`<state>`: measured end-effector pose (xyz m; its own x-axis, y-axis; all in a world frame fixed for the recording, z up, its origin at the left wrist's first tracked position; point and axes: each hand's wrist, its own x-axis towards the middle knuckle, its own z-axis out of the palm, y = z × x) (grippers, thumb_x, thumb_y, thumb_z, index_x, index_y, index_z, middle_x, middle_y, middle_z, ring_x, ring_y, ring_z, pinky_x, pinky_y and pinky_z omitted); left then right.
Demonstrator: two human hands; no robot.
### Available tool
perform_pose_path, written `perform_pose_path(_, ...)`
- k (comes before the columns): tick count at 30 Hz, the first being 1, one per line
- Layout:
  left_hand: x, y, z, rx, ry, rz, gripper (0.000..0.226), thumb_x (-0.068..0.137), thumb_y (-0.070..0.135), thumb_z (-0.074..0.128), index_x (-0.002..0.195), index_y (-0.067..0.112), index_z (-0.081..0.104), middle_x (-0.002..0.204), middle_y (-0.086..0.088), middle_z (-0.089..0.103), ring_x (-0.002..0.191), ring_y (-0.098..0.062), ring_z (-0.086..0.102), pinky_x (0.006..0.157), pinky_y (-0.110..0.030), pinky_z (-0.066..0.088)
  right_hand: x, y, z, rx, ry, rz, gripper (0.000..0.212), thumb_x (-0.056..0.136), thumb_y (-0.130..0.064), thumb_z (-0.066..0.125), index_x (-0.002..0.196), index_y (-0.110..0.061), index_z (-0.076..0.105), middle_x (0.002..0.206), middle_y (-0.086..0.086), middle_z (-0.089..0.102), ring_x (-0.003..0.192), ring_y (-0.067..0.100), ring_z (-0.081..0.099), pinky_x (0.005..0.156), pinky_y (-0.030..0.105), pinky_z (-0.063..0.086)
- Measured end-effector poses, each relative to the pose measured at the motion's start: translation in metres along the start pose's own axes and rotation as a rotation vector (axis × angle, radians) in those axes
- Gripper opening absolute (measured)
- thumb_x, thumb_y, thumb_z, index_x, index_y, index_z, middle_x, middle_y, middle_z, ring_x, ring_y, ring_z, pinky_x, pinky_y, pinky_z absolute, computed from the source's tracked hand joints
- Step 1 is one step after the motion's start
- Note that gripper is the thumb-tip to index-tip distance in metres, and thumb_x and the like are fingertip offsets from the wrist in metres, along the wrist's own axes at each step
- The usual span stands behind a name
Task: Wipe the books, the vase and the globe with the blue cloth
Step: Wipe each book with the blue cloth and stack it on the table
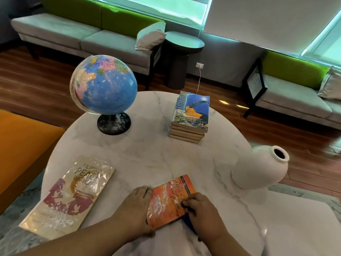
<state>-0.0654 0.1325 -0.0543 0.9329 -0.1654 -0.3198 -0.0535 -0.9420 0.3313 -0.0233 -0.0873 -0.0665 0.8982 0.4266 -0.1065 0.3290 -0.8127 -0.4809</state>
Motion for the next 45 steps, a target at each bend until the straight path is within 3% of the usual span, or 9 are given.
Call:
perform_pose_path(6, 0.0, 0.001, -0.001, 0.007, 0.005, -0.003, 0.121, 0.069, 0.063, 0.069, 0.153, 0.01, -0.001, 0.159, -0.004, 0.004, 0.146, -0.021, 0.005, 0.117, -0.025, 0.004, -0.001, -0.008, 0.007, -0.017, -0.178, -0.127, 0.03, 0.094, -0.018, 0.054, 0.122, -0.018, 0.066, 0.125, -0.006, 0.055, 0.117, 0.009, 0.048, 0.096, 0.009, 0.033)
perform_pose_path(11, 0.0, 0.001, -0.001, 0.013, 0.003, -0.006, 0.121, 0.07, 0.063, 0.07, 0.153, 0.009, 0.0, 0.159, -0.005, 0.005, 0.146, -0.021, 0.007, 0.118, -0.026, 0.005, 0.014, 0.002, 0.001, 0.017, -0.018, 0.045, 0.023, 0.093, -0.016, 0.056, 0.112, -0.015, 0.069, 0.114, -0.006, 0.057, 0.099, 0.003, 0.054, 0.086, 0.007, 0.038)
perform_pose_path(16, 0.001, 0.0, 0.002, 0.006, 0.006, -0.003, 0.123, 0.068, 0.064, 0.07, 0.153, 0.01, 0.0, 0.159, -0.004, 0.005, 0.145, -0.021, 0.007, 0.118, -0.026, 0.005, 0.012, 0.001, 0.008, -0.078, -0.087, -0.18, 0.062, 0.086, -0.065, 0.033, 0.121, -0.024, 0.063, 0.121, -0.009, 0.051, 0.092, -0.008, 0.044, 0.078, -0.004, 0.029)
perform_pose_path(22, 0.003, -0.003, 0.005, 0.005, 0.015, 0.008, 0.125, 0.062, 0.066, 0.072, 0.153, 0.01, 0.005, 0.156, -0.004, 0.012, 0.143, -0.021, 0.013, 0.118, -0.026, 0.008, 0.013, 0.003, 0.009, -0.062, -0.079, -0.133, 0.04, 0.101, -0.038, 0.034, 0.134, -0.023, 0.053, 0.134, -0.009, 0.042, 0.116, 0.005, 0.04, 0.096, 0.004, 0.024)
perform_pose_path(25, 0.004, -0.003, 0.006, 0.005, 0.024, 0.017, 0.126, 0.061, 0.065, 0.072, 0.153, 0.009, 0.006, 0.156, -0.005, 0.014, 0.143, -0.021, 0.014, 0.119, -0.026, 0.009, 0.013, 0.004, 0.007, -0.026, -0.083, -0.122, 0.061, 0.089, -0.062, 0.022, 0.126, -0.029, 0.057, 0.126, -0.01, 0.045, 0.099, -0.009, 0.041, 0.084, -0.003, 0.027)
perform_pose_path(27, 0.005, -0.003, 0.006, 0.004, 0.024, 0.021, 0.124, 0.062, 0.064, 0.072, 0.153, 0.009, 0.006, 0.156, -0.005, 0.014, 0.143, -0.021, 0.014, 0.118, -0.026, 0.009, 0.019, 0.007, -0.002, -0.035, 0.034, 0.017, 0.028, 0.098, -0.042, 0.042, 0.118, -0.031, 0.057, 0.116, -0.006, 0.047, 0.09, -0.003, 0.049, 0.073, 0.0, 0.035)
perform_pose_path(32, 0.003, -0.005, 0.007, 0.008, 0.039, 0.019, 0.123, 0.064, 0.064, 0.072, 0.153, 0.01, 0.006, 0.156, -0.004, 0.013, 0.144, -0.021, 0.013, 0.118, -0.025, 0.008, 0.014, 0.007, 0.008, -0.046, -0.132, -0.024, 0.026, 0.099, -0.027, 0.046, 0.124, -0.032, 0.055, 0.123, -0.009, 0.045, 0.096, -0.003, 0.048, 0.088, 0.004, 0.035)
perform_pose_path(37, 0.006, -0.005, 0.007, 0.015, 0.033, 0.012, 0.124, 0.064, 0.064, 0.071, 0.153, 0.009, 0.004, 0.157, -0.004, 0.011, 0.144, -0.021, 0.011, 0.118, -0.026, 0.008, 0.04, 0.015, -0.007, -0.017, -0.015, 0.184, 0.013, 0.096, -0.026, 0.049, 0.096, -0.032, 0.06, 0.106, -0.008, 0.053, 0.084, 0.007, 0.056, 0.05, 0.021, 0.047)
perform_pose_path(45, 0.005, -0.006, 0.009, 0.01, 0.037, 0.023, 0.123, 0.065, 0.064, 0.072, 0.153, 0.01, 0.004, 0.157, -0.003, 0.01, 0.144, -0.021, 0.011, 0.118, -0.026, 0.007, 0.051, 0.006, -0.016, 0.292, -0.021, 0.354, 0.011, 0.092, -0.008, 0.054, 0.086, -0.017, 0.059, 0.087, -0.002, 0.062, 0.072, 0.009, 0.057, 0.063, 0.025, 0.046)
